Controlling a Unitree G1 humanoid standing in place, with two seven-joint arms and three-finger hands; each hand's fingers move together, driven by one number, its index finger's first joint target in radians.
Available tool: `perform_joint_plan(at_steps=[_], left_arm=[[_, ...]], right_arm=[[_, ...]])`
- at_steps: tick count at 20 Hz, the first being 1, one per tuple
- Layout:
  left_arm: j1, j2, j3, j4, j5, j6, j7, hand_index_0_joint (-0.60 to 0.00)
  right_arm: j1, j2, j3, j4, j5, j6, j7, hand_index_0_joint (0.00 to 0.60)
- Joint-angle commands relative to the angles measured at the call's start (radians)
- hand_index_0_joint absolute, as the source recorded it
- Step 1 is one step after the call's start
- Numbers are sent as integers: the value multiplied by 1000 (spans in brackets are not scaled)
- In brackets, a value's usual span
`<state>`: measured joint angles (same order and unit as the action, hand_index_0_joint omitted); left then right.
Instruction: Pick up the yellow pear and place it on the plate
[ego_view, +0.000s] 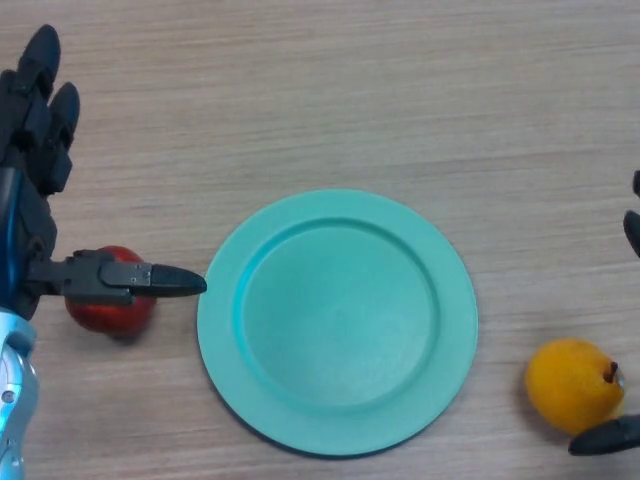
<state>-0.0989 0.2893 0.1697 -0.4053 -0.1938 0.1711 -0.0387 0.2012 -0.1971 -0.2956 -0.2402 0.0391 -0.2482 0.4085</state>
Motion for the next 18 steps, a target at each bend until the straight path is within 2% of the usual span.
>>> perform_joint_plan(at_steps=[1, 9, 10, 11, 13, 18], left_arm=[[-25, 24, 51, -72, -4, -65, -4, 0], [-26, 11, 25, -92, 24, -33, -2, 0], [-26, 10, 25, -93, 23, -29, -3, 0], [-26, 8, 18, -97, 27, -23, -5, 0], [-28, 6, 20, -109, 2, -3, -12, 0], [-44, 10, 16, -110, 1, 4, 1, 0]], right_arm=[[-14, -22, -74, 35, 29, -216, -130, 0], [13, -22, -8, 322, -29, -486, -308, 0], [15, -21, -4, 335, -39, -495, -322, 0], [14, -19, 5, 383, -91, -517, -377, 0], [11, -19, 38, 435, -110, -546, -428, 0], [-11, -22, 114, 481, -99, -538, -478, 0]])
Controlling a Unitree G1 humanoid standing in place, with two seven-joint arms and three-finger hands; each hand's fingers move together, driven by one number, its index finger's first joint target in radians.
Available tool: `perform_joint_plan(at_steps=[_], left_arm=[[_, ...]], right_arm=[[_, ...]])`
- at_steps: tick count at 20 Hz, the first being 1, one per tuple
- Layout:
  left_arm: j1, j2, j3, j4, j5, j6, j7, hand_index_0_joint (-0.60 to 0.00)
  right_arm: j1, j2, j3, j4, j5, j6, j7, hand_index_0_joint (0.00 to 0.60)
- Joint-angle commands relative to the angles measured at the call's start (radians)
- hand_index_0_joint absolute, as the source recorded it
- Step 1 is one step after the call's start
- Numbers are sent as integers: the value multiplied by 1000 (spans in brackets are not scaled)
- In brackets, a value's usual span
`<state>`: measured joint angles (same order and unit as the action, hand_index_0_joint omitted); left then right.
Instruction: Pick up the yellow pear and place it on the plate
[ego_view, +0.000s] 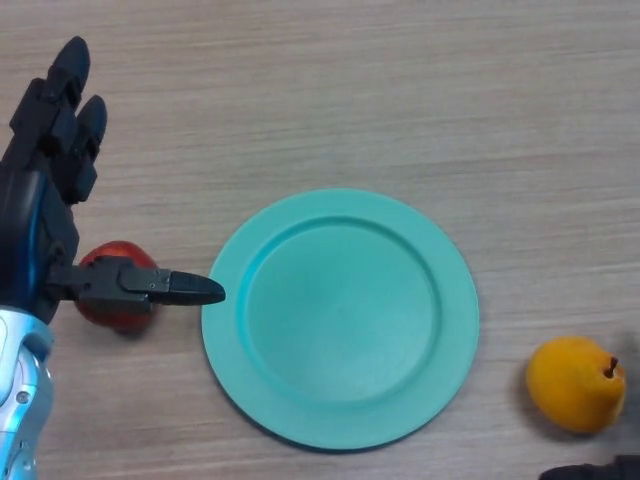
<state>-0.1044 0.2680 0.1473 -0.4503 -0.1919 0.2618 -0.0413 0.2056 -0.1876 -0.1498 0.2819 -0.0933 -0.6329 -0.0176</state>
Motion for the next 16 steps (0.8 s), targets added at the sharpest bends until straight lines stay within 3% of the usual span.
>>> perform_joint_plan(at_steps=[1, 4, 5, 6, 7, 8, 9, 10, 16], left_arm=[[-40, 28, 36, -63, -5, -95, 6, 0], [-45, 31, 38, -65, -8, -93, 12, 0], [-44, 30, 40, -69, -13, -91, 13, 0], [-44, 31, 40, -69, -13, -91, 13, 0], [-43, 32, 44, -70, -20, -89, 12, 0], [-42, 33, 47, -72, -25, -86, 11, 0], [-38, 37, 59, -72, -38, -87, 10, 0], [-34, 39, 65, -73, -43, -88, 8, 0], [-16, 43, 90, -70, -35, -115, 9, 0]], right_arm=[[-25, -31, -9, -44, 54, -138, -44, 0], [-22, -18, 34, -63, 74, -106, -35, 0], [-14, -14, 46, -78, 61, -70, -48, 50], [-13, -14, 47, -80, 58, -63, -51, 150], [-5, -14, 48, -92, 31, -25, -68, 301], [2, -15, 49, -104, 9, 10, -83, 401], [14, -16, 47, -150, 14, 107, -100, 545], [19, -16, 45, -173, 18, 155, -106, 600], [8, -23, 28, -288, -16, 271, -98, 600]])
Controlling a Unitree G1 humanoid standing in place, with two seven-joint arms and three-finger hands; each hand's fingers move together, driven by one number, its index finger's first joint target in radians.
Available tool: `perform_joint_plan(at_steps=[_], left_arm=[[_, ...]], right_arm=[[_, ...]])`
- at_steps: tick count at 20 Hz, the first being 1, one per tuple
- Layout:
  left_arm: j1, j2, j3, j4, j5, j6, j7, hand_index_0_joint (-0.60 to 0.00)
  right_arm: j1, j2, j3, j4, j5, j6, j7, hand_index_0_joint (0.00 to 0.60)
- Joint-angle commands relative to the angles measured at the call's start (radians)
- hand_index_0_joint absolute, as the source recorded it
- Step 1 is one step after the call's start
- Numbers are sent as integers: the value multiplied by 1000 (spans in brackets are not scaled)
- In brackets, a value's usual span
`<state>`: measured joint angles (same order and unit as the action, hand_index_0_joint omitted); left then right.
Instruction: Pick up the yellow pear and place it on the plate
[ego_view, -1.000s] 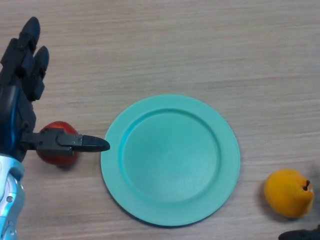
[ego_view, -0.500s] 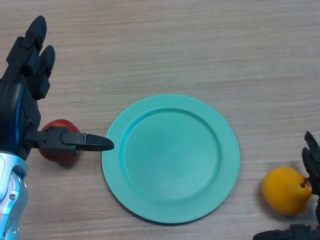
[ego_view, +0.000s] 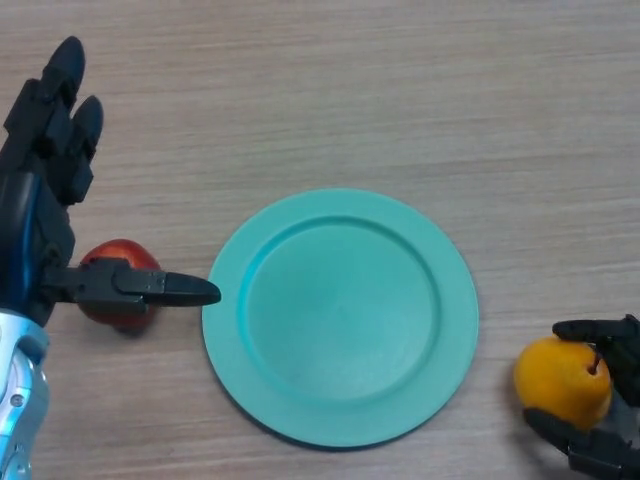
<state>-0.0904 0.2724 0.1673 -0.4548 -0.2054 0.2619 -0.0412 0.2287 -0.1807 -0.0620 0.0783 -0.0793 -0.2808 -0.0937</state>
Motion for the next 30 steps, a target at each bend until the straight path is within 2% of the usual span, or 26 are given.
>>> perform_joint_plan(at_steps=[1, 6, 9, 12, 16, 19, 24, 26, 28, 29, 30], left_arm=[[-29, 41, 72, -70, -23, -108, 10, 0], [-30, 42, 75, -76, -25, -112, 11, 0], [-34, 44, 75, -85, -28, -108, 16, 0], [-36, 44, 72, -87, -32, -101, 11, 0], [-32, 43, 78, -98, -58, -92, -2, 0], [-40, 56, 88, -102, -70, -80, -11, 0], [-24, 57, 108, -144, -84, -52, -27, 0], [-16, 63, 126, -153, -91, -40, -35, 0], [-10, 63, 132, -153, -94, -41, -44, 0], [-9, 62, 131, -153, -92, -40, -44, 0], [-8, 61, 129, -154, -91, -39, -44, 0]], right_arm=[[-17, -26, -64, -171, -14, -19, -1, 600], [-92, -23, -30, -375, 53, 142, 74, 600], [-181, -22, 71, -404, 63, 201, 156, 600], [-242, -12, 174, -359, 67, 185, 193, 600], [-328, -9, 327, -272, 56, 167, 158, 600], [-397, -9, 423, -134, 50, 79, 92, 600], [-439, -9, 471, -16, 67, 14, 23, 600], [-429, -9, 475, -12, 112, 85, 24, 600], [-436, -9, 473, 1, 88, 120, 28, 600], [-437, -9, 473, 5, 77, 121, 29, 450], [-438, -9, 471, 8, 68, 121, 30, 349]])
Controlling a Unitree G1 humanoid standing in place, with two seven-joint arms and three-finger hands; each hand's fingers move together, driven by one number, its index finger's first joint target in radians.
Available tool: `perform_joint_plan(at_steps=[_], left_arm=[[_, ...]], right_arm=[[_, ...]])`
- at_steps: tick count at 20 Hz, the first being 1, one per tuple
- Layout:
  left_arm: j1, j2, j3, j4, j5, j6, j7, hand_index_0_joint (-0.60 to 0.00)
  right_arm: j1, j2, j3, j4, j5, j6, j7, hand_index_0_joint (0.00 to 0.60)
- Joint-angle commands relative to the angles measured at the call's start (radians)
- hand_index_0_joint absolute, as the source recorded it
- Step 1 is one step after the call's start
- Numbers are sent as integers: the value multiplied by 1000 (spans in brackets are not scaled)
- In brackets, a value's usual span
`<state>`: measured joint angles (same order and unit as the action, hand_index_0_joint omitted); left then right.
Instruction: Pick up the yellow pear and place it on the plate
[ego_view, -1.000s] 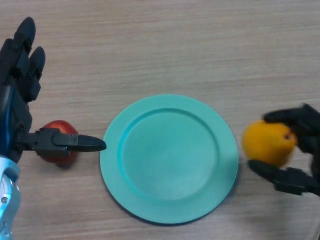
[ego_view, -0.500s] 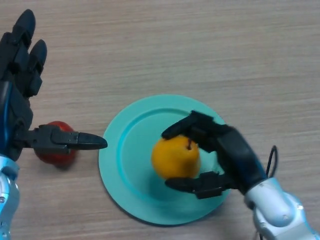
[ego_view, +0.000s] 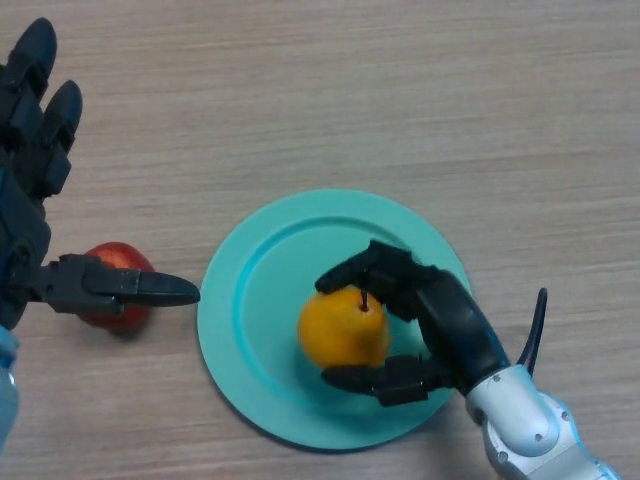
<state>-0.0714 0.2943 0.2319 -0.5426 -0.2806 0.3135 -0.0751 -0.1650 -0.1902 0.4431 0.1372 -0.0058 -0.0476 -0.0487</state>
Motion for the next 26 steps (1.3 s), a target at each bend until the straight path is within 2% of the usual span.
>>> perform_joint_plan(at_steps=[1, 3, 8, 12, 13, 14, 15, 17, 21, 26], left_arm=[[-25, 37, 60, -66, -13, -85, -11, 0], [-30, 32, 41, -59, 10, -78, -6, 0], [-50, 27, 18, -31, 10, -97, 13, 0], [-56, 25, 5, -14, 5, -110, 1, 0], [-54, 21, -2, -12, 7, -119, 2, 0], [-55, 21, -1, -11, 5, -120, 1, 0], [-55, 19, -4, 0, 3, -137, 3, 0], [-59, 17, -10, 11, 5, -155, 13, 0], [-48, 12, -11, 10, -9, -159, 12, 0], [-25, 13, 5, -35, -36, -94, -10, 0]], right_arm=[[-49, 0, -38, -53, -26, -113, -16, 200], [-58, 0, -59, -55, -59, -141, -36, 0], [-34, 0, -117, -138, -18, -145, -26, 0], [11, 0, -243, -359, 9, -58, 56, 0], [44, 0, -295, -458, 6, -18, 117, 0], [51, 0, -313, -486, 2, -9, 135, 0], [88, -3, -364, -567, 15, 26, 180, 0], [131, -24, -426, -655, 34, 70, 208, 0], [192, -45, -509, -740, 26, 141, 224, 0], [189, -47, -546, -786, 32, 172, 206, 0]])
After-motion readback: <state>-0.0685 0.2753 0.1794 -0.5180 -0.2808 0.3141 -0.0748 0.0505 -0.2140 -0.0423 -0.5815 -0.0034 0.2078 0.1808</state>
